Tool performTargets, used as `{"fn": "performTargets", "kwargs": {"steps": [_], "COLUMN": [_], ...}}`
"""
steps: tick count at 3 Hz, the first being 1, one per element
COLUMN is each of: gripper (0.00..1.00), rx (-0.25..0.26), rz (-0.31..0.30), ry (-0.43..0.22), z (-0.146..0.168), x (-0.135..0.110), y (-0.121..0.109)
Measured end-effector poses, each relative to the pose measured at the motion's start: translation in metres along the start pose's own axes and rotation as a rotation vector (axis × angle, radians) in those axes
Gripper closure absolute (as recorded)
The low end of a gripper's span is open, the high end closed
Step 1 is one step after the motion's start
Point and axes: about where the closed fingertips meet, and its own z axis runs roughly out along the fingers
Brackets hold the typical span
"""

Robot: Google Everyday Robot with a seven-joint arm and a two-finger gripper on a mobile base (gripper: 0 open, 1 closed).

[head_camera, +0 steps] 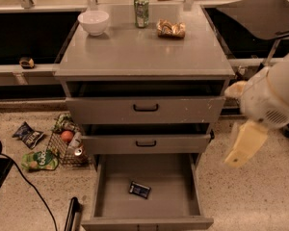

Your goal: Pick rxbar blueberry from bottom drawer and place on counter

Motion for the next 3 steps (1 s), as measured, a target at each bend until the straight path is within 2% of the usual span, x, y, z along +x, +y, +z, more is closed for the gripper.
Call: {"fn": "performTargets", "kwargs": {"steps": [1, 2, 3], "gripper": [0.00, 0.00, 0.00], "rx": [-0.063, -0.150, -0.150], "rz": [0.069, 0.080, 0.080], "ry": [-0.116, -0.269, -0.268], "z": [0.069, 0.119, 0.119], "x": [0.003, -0.005, -0.005], "y": [0.034, 0.053, 0.053]}}
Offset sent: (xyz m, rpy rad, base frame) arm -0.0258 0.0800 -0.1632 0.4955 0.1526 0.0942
